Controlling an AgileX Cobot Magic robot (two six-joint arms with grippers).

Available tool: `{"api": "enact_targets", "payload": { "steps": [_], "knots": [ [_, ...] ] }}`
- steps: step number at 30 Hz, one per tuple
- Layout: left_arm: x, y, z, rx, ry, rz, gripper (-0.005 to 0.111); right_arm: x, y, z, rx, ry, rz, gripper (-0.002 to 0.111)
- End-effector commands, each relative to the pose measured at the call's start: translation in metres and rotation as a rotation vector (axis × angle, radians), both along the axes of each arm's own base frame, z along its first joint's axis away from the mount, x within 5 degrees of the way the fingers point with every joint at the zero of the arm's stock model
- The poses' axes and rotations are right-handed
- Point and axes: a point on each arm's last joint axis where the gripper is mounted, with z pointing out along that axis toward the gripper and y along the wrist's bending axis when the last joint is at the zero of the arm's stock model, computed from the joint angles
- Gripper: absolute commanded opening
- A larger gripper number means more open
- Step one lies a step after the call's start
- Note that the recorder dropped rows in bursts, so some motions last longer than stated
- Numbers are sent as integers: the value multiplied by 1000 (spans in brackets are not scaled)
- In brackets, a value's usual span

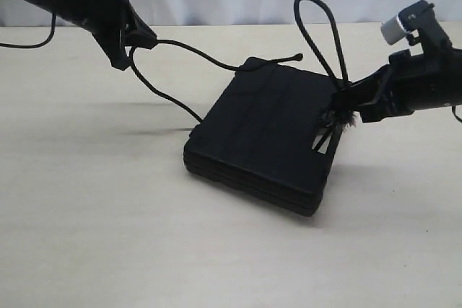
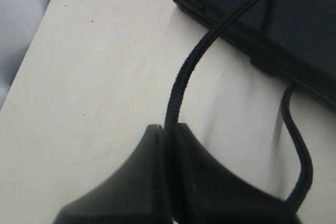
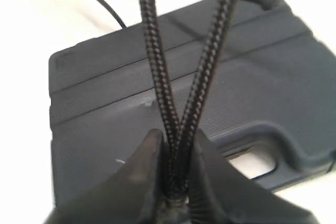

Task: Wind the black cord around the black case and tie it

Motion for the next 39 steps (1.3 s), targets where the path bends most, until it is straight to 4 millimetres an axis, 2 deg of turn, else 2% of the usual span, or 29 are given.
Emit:
{"api": "enact_targets", "payload": {
  "steps": [1, 7, 14, 23, 26, 31, 39],
  "knots": [
    [-5, -3, 3, 3, -10, -80, 0, 8, -2, -16, 38, 48, -4, 4],
    [-5, -4, 4, 14, -37, -114, 0, 13, -3, -38, 42, 106, 0, 4],
    [-3, -13, 14, -106, -123, -159, 0, 15, 1, -52, 87, 125, 52, 4],
    [-3, -13, 14, -102, -135, -175, 0, 16, 1, -53, 93, 127, 40, 4],
    [-2, -7, 13, -92, -135, -165, 0, 17, -7, -52, 105, 126, 13, 4],
    [-2, 1, 13, -102, -135, -151, 0, 13, -22, -48, 198, 130, 30, 4],
    [-1, -7, -2, -189, -135, -254, 0, 14, -17, -57, 319, 192, 128, 4]
  ]
}}
